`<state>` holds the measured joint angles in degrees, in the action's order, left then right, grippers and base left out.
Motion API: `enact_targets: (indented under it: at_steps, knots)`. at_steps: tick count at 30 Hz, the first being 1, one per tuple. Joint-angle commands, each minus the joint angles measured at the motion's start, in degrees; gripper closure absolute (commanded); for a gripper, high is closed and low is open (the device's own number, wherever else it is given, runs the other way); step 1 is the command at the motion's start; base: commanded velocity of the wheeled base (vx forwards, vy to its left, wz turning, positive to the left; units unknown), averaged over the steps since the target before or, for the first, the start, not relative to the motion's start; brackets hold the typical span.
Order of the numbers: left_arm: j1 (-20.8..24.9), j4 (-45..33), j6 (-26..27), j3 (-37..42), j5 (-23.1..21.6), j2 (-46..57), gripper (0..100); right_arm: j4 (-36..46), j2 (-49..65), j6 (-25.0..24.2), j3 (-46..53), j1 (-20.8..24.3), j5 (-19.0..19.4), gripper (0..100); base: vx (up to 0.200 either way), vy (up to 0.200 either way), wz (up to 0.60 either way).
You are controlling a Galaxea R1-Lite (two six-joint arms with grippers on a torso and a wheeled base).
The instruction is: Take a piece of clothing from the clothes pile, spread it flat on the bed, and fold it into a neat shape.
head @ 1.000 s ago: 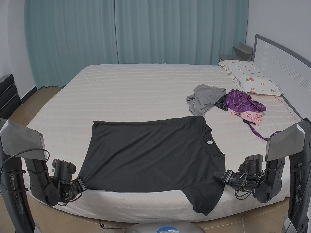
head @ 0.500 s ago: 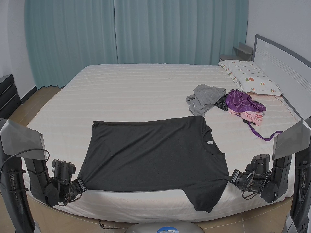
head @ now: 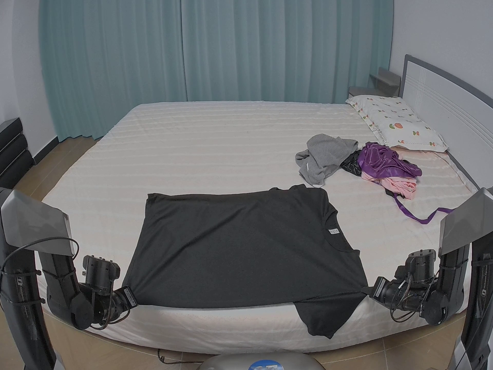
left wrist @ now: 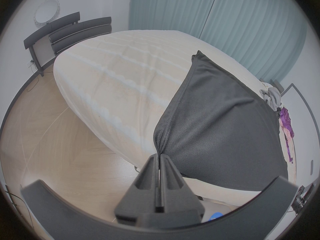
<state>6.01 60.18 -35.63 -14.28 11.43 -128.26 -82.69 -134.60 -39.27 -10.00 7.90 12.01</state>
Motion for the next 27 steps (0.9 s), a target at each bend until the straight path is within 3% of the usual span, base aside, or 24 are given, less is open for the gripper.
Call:
enact_targets:
  at_steps: [1, 11, 12, 22, 24, 27]
  knots:
    - [0.0, 0.0, -0.1, -0.3, -0.1, -0.5, 100, 0.1, -0.7, 0.4, 0.4, 0.5, 0.0, 100, 0.0, 0.0, 0.0]
    - [0.1, 0.6, -0.6, -0.7, -1.0, -1.6, 100, 0.1, -2.5, 2.4, 0.2, 1.8, 0.1, 100, 0.0, 0.0, 0.0]
    - [0.1, 0.7, -0.7, -0.8, -1.2, -1.7, 0, 0.1, -2.6, 2.4, 0.0, 1.9, 0.1, 0, 0.0, 0.0, 0.0]
    - [-0.8, 0.8, -0.9, -1.5, -1.9, 1.4, 0, -4.9, -0.9, 1.0, 2.3, 1.3, 0.3, 0, 0.0, 0.0, 0.0]
    - [-2.6, 0.7, -1.0, -1.1, -5.8, 7.0, 0, -7.0, -0.1, -1.3, 3.6, 1.5, 0.3, 0, 0.0, 0.0, 0.0]
    - [-3.4, 0.7, -1.5, -1.3, -8.1, 8.9, 0, -7.0, -0.6, -2.0, 3.1, 1.6, 0.3, 0, 0.0, 0.0, 0.0]
